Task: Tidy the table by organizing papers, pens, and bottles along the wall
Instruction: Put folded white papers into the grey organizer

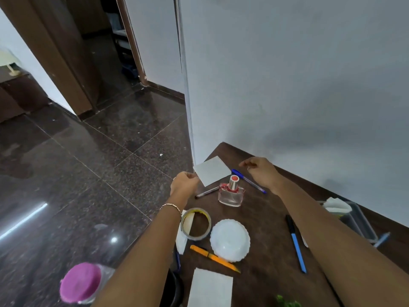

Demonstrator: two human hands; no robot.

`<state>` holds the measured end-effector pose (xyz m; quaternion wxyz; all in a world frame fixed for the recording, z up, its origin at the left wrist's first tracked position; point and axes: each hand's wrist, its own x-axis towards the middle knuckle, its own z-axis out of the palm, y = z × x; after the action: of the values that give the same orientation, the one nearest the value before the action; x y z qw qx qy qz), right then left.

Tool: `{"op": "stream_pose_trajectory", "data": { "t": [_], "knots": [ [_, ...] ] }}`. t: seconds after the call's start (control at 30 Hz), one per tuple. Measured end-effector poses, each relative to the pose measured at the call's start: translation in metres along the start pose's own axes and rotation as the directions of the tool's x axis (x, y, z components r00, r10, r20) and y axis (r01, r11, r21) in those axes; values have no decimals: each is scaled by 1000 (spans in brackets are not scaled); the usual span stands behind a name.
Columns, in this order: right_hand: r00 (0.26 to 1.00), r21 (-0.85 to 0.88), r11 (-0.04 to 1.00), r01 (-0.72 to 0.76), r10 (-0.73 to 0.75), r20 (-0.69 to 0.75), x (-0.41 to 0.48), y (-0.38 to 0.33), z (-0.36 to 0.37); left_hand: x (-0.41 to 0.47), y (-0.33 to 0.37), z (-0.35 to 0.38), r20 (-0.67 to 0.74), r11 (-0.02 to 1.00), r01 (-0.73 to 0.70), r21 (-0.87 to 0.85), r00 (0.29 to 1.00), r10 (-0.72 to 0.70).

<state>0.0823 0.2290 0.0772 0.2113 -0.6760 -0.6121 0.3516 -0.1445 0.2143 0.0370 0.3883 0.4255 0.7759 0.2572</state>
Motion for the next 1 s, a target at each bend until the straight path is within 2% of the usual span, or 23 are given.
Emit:
{"op": "stream_pose_trajectory", "data": {
  "t": [0.13,0.27,0.33,0.43,0.63,0.73,0.8,0.87,1.0],
  "knots": [
    [996,-178,982,58,-44,82,37,9,15,37,-3,13,-15,969,46,241,999,-44],
    [975,-325,931,167,-107,195,64,13,20,68,-5,25,17,946,45,321,998,-53],
    [954,-411,882,230,-121,275,73,17,25,81,-9,31,56,953,63,296,995,-83],
    [929,-426,864,269,-116,352,81,24,36,96,-15,37,47,983,118,141,991,-126],
    [938,-472,832,292,-152,313,83,28,48,101,-10,40,16,993,112,-33,994,-111],
    [937,-488,824,288,-138,321,84,31,50,97,-6,38,-33,1000,6,28,999,-5],
    [942,-496,823,277,-131,309,84,32,51,94,-4,38,-5,987,-117,111,993,118],
    [948,-506,821,264,-124,294,83,32,52,90,-1,40,42,970,-187,153,982,182],
    [964,-427,879,212,-117,239,81,27,47,84,8,43,69,978,-200,60,978,195]
  ]
}}
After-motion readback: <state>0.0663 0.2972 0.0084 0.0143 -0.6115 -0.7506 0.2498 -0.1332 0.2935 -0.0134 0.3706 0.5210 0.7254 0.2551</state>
